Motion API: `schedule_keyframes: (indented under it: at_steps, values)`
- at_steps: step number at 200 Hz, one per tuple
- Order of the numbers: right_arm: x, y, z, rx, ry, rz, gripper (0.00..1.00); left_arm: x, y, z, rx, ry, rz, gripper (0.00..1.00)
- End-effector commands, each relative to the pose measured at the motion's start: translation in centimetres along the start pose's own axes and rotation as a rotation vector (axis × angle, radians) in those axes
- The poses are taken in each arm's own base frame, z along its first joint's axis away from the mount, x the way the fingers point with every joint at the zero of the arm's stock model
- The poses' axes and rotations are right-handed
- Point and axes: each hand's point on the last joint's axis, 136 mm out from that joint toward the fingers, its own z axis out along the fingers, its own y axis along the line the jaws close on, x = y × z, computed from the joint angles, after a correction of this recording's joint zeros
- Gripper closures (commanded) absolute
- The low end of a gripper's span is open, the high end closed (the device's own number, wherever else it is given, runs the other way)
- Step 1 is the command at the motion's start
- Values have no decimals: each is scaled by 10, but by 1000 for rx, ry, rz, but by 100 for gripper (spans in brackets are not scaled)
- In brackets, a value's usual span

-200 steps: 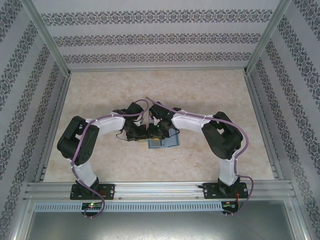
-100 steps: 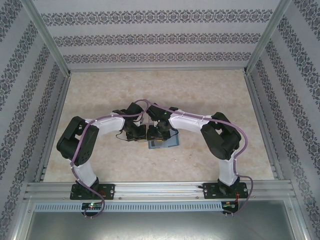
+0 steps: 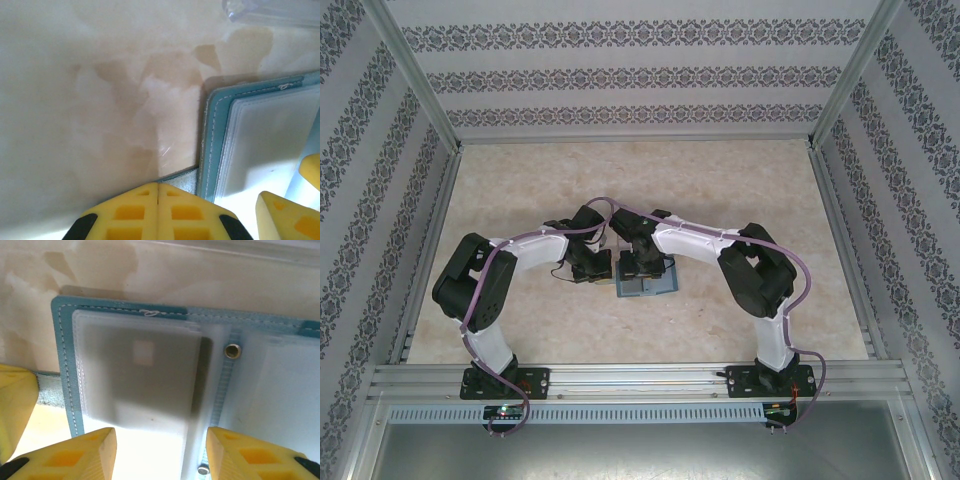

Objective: Take the credit cards out of the card holder

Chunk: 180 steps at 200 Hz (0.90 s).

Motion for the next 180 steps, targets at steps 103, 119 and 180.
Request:
schedule_keyframes:
  at_steps: [103,119,180]
  values:
    - [-5,32,-1,-87,-11,-19,52,9,16,9,-21,38,1,100]
    - [-3,29,5,-71,3,-17,52,10,18,10,-23,40,-1,100]
    - [1,14,14,11,29,-11,50,11,21,10,-19,43,-9,100]
